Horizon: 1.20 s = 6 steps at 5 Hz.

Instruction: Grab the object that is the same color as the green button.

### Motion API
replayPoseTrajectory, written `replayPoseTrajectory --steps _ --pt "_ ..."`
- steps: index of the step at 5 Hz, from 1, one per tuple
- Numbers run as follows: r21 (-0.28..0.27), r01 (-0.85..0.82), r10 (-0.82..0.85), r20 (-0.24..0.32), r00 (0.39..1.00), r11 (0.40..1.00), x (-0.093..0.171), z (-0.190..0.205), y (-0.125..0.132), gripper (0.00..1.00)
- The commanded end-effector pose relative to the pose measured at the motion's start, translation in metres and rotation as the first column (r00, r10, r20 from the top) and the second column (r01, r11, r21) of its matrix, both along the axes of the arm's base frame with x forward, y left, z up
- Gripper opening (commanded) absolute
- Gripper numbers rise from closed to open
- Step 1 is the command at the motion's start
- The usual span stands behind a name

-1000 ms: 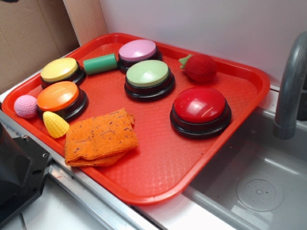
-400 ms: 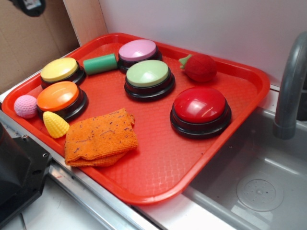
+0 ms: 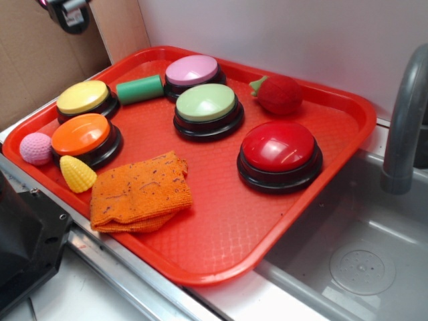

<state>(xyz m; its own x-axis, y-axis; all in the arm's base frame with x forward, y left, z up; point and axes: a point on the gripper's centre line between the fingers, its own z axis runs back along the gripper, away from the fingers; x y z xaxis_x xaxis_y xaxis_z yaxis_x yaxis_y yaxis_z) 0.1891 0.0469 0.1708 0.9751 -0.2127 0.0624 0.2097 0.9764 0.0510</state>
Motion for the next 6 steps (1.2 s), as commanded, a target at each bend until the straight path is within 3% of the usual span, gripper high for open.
replayPoseTrajectory --steps 1,2,5,6 --pt "-0.020 0.113 -0.112 0.076 0.991 0.993 0.038 -0.043 0.041 1.00" --pt "0.008 0.196 -0.196 0.082 0.977 0.981 0.051 -0.064 0.049 1.00" --pt "-0.041 0.252 -0.249 0.064 0.966 0.967 0.076 -0.118 0.056 1.00" --pt "-0.034 0.245 -0.243 0.051 0.969 0.969 0.082 -0.130 0.062 1.00"
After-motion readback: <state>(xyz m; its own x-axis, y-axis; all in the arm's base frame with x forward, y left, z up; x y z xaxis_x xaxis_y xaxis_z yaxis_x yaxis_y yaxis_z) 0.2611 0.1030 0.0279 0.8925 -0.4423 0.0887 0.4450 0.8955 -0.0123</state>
